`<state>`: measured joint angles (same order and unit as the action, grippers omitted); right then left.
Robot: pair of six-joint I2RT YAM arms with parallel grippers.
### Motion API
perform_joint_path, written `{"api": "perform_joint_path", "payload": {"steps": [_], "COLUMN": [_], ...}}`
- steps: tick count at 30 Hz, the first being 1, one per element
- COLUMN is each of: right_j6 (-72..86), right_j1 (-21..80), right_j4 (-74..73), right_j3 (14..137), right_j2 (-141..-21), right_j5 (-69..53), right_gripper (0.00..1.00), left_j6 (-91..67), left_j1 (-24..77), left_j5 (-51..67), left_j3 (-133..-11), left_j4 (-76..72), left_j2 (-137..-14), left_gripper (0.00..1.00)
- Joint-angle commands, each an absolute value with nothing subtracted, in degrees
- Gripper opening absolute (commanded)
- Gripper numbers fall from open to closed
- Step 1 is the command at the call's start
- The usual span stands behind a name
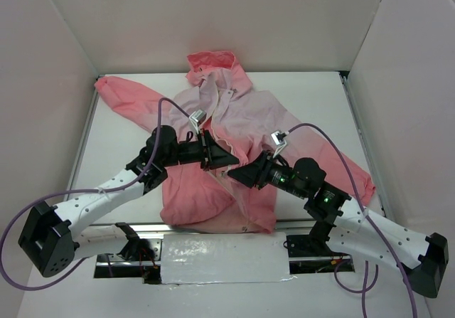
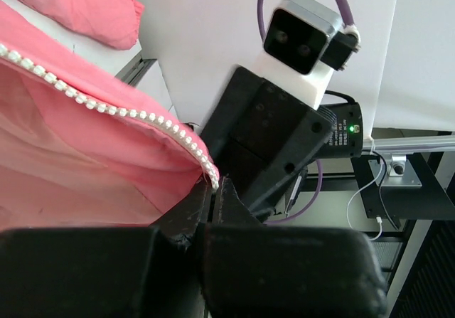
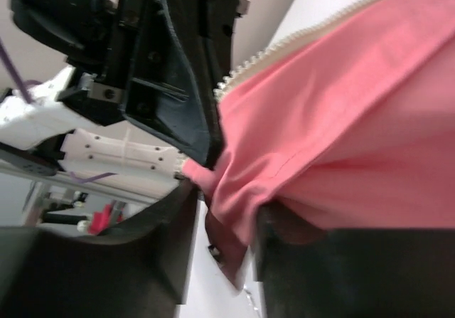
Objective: Zip up the jacket
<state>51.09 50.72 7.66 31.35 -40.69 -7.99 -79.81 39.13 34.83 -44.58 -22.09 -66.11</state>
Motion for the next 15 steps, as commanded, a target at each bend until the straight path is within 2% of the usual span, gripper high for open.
{"api": "perform_joint_path", "payload": {"steps": [1, 2, 4, 6, 7, 9, 10, 11, 13, 15], "right_j6": [50.18, 50.71, 50.71, 50.36, 50.19, 49.75, 49.75, 49.92, 50.18, 50.80], "right_j1": [50.98, 51.06, 50.98, 50.98, 50.98, 50.98, 50.98, 51.06, 50.98, 50.98], "right_j4": [17.31, 17.40, 16.27, 14.95, 14.16, 12.31, 11.70, 11.52, 11.08, 10.81], "right_j3": [29.80, 29.45, 29.44, 29.79, 30.32, 30.67, 30.59, 30.41, 29.88, 29.27], "right_j2": [-39.47, -39.11, -38.50, -38.41, -38.41, -38.06, -37.36, -36.92, -35.08, -33.84], "right_j5": [-8.09, -7.65, -6.69, -6.50, -6.42, -6.50, -6.50, -6.59, -6.16, -5.54], "right_gripper": [0.37, 0.27, 0.21, 0.01, 0.00, 0.00, 0.00, 0.00, 0.00, 0.00], "left_j6": [-80.86, -80.95, -80.60, -80.07, -79.29, -77.97, -76.31, -75.25, -72.53, -71.11], "left_j1": [39.29, 39.37, 39.29, 39.29, 39.29, 39.20, 39.29, 39.20, 39.29, 39.29], "left_j5": [36.74, 36.74, 36.82, 37.00, 37.09, 36.74, 36.22, 35.78, 35.07, 34.54], "left_j3": [-44.21, -44.21, -44.30, -45.00, -45.35, -46.58, -47.54, -47.98, -48.78, -48.78], "left_j4": [-26.28, -26.45, -25.93, -25.23, -24.09, -22.25, -19.89, -18.82, -15.05, -13.28], "left_j2": [-64.60, -64.69, -64.86, -65.04, -65.30, -65.39, -65.30, -65.30, -64.60, -63.90], "left_gripper": [0.00, 0.00, 0.00, 0.00, 0.00, 0.24, 0.45, 0.54, 0.61, 0.63]}}
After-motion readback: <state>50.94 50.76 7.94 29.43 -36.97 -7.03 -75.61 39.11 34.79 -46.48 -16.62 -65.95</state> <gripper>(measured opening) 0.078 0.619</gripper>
